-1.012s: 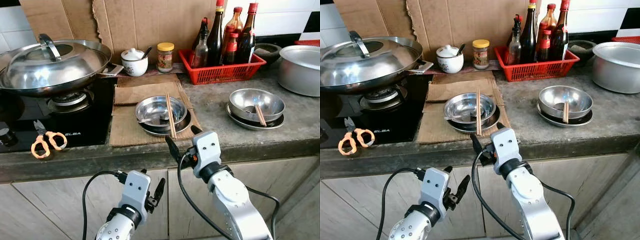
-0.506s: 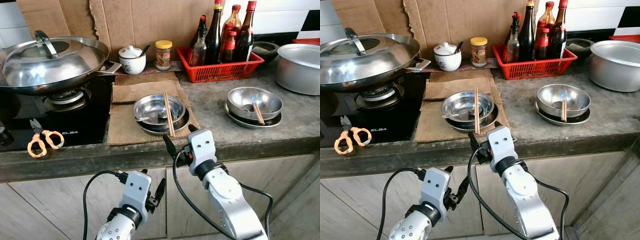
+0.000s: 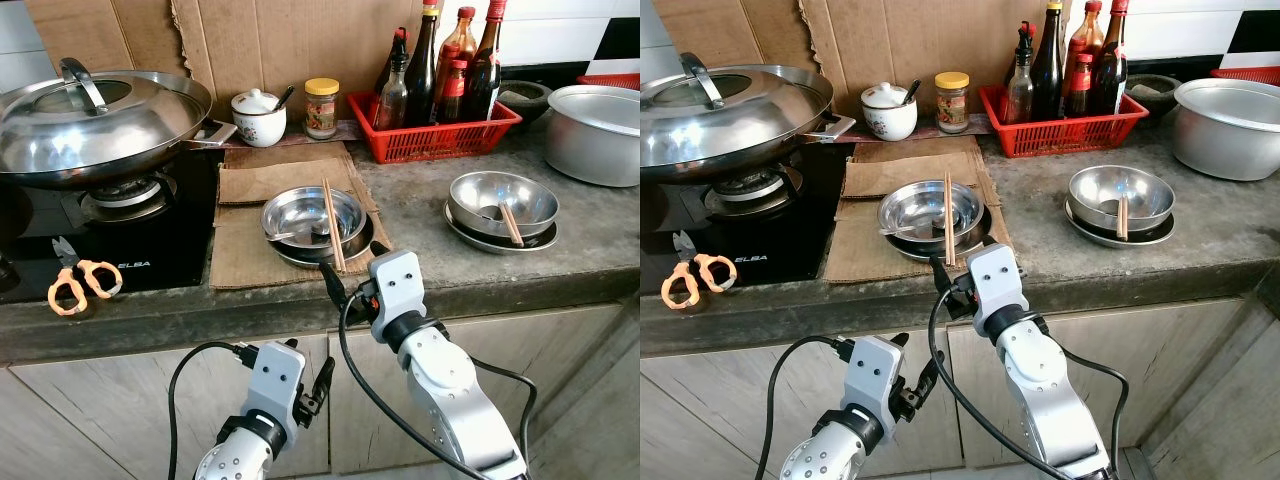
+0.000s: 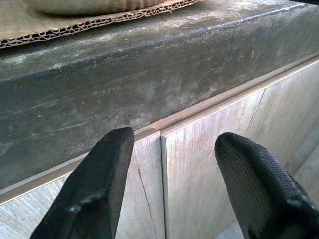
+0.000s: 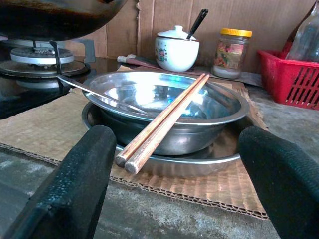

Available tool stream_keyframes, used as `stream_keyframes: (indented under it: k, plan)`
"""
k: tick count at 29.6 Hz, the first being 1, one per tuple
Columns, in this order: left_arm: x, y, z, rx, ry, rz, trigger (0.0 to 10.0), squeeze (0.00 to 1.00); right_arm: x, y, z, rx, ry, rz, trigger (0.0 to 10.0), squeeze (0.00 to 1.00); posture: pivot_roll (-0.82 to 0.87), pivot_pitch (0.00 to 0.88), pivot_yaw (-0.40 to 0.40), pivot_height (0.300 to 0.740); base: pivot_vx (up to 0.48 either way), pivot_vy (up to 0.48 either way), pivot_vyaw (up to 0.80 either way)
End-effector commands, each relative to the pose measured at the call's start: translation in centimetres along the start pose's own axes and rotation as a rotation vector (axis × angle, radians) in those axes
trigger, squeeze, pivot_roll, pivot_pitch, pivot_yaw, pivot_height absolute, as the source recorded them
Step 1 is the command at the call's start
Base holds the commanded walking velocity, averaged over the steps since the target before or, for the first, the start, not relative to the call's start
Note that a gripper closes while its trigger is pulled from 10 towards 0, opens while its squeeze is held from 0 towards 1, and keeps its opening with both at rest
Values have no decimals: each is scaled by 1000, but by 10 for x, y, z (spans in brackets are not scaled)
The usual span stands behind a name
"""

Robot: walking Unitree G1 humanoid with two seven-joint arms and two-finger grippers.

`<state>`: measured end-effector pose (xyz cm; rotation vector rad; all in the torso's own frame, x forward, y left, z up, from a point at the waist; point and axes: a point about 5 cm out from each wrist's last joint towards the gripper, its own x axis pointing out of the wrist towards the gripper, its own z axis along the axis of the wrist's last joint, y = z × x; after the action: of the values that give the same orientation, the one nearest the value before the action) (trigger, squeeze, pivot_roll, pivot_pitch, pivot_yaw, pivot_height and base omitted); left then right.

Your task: Kitchen organization

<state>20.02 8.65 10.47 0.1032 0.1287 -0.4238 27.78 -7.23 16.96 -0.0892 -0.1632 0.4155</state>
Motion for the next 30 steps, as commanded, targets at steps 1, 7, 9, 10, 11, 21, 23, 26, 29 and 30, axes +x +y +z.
stream_keyframes:
  k: [1,7,9,10,11,21,23,26,29,30]
  plan:
    - [-1,0,3,4,-11,5,10000,0,1,0,-1,7,10,1,10000,0,67,37,-30,740,0,0,0]
    - [-1,0,3,3,-10,3,10000,0,1,1,0,12,7,5,7255,0,65,34,-28,740,0,0,0]
    - [-1,-1,3,3,-10,2,10000,0,2,1,0,12,7,8,4941,0,65,30,-28,740,0,0,0]
    - [-1,-1,2,3,-10,1,10000,0,2,0,0,14,8,8,0,0,66,29,-29,740,0,0,0]
    - [-1,-1,2,3,-10,1,10000,0,2,0,0,14,8,7,0,0,66,29,-29,740,0,0,0]
    - [0,-2,2,4,-11,0,10000,0,2,0,0,15,8,8,0,0,64,25,-31,740,0,0,0]
    - [0,-2,2,4,-11,0,10000,0,3,-1,0,12,8,7,0,0,64,29,-31,740,0,0,0]
    - [0,-2,2,4,-10,-1,10000,0,3,-2,0,10,8,4,0,0,64,31,-30,740,0,0,0]
    - [0,-2,2,4,-10,0,10000,0,3,-3,0,5,8,-1,0,0,65,32,-31,740,0,0,0]
    - [0,-2,2,4,-10,0,10000,0,3,-3,0,5,8,-1,0,0,65,32,-31,740,0,0,0]
